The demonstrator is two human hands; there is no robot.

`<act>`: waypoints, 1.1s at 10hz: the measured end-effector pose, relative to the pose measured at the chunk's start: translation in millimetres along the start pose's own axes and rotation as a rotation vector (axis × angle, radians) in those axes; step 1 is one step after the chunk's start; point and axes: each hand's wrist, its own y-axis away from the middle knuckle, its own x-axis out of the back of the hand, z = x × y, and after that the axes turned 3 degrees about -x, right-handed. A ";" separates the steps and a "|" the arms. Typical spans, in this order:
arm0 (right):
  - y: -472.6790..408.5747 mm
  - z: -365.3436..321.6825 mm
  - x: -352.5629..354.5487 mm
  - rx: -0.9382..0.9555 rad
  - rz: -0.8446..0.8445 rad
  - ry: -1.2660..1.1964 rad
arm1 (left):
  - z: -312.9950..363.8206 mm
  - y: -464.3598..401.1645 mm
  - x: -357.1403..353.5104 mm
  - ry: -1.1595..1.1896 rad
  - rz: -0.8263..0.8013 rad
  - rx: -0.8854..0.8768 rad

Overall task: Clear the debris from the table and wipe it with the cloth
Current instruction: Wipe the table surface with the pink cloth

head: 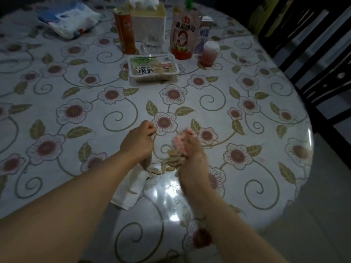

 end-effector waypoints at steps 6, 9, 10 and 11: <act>29.4 -0.2 100.6 -0.500 0.219 -0.306 | 12.5 43.9 6.4 0.077 -0.048 -0.123; 96.3 17.6 29.0 -0.408 0.264 0.049 | 14.1 60.8 -33.4 -0.054 -0.156 -0.176; 114.5 -16.1 -12.1 -0.124 0.200 -0.016 | 16.8 62.9 -30.2 -0.018 -0.191 -0.180; 109.8 -41.4 -28.2 -0.191 0.173 -0.138 | 19.0 66.3 -24.9 0.036 -0.149 -0.174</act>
